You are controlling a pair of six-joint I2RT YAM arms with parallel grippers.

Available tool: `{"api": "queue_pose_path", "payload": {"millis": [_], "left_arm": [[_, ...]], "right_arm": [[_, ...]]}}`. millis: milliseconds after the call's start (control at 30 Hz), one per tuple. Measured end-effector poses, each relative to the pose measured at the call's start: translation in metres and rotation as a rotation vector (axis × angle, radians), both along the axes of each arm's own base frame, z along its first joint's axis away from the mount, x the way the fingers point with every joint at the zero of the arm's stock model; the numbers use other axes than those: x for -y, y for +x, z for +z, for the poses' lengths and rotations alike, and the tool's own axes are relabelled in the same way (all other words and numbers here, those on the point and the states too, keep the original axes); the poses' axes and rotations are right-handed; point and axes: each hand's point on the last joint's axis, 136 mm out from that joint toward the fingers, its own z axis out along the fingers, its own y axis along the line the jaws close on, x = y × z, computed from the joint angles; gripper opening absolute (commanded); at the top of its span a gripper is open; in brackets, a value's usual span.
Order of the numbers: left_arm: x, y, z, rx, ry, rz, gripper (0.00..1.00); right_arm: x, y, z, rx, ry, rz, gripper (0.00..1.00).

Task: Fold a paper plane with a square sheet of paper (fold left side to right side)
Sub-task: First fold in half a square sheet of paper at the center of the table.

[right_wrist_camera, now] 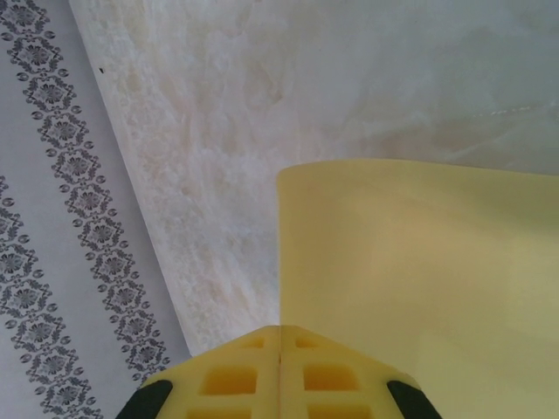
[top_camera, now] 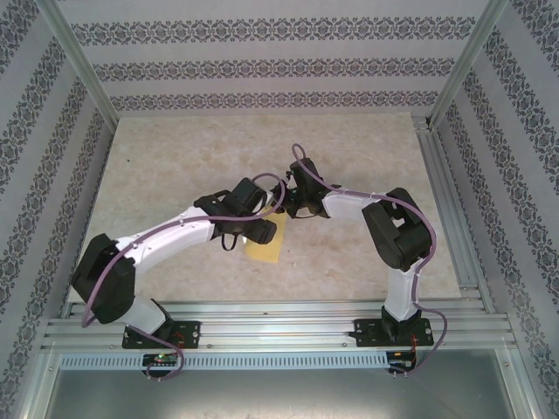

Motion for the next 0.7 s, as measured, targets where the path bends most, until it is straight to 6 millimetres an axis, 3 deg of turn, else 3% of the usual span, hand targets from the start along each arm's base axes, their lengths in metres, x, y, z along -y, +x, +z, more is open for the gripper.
{"api": "queue_pose_path", "payload": {"millis": [133,233,333,533,700], "left_arm": [[-0.008,0.006,0.044,0.074,-0.145,0.056,0.78],[-0.025,0.018,0.051,0.081,-0.188,0.144,0.75],[-0.037,0.023,0.029,0.022,-0.169,0.215,0.74],[-0.04,0.018,-0.03,-0.137,-0.097,0.273,0.75],[-0.04,0.015,-0.051,-0.193,-0.076,0.297,0.78]], "right_arm": [[0.002,-0.003,-0.004,0.019,-0.008,0.016,0.0],[0.006,-0.009,-0.014,0.015,-0.024,0.027,0.0],[0.011,-0.013,-0.022,0.015,-0.029,0.034,0.0],[0.018,-0.015,-0.03,0.037,-0.043,0.047,0.0],[0.023,-0.011,-0.03,0.069,-0.053,0.063,0.0]]}}
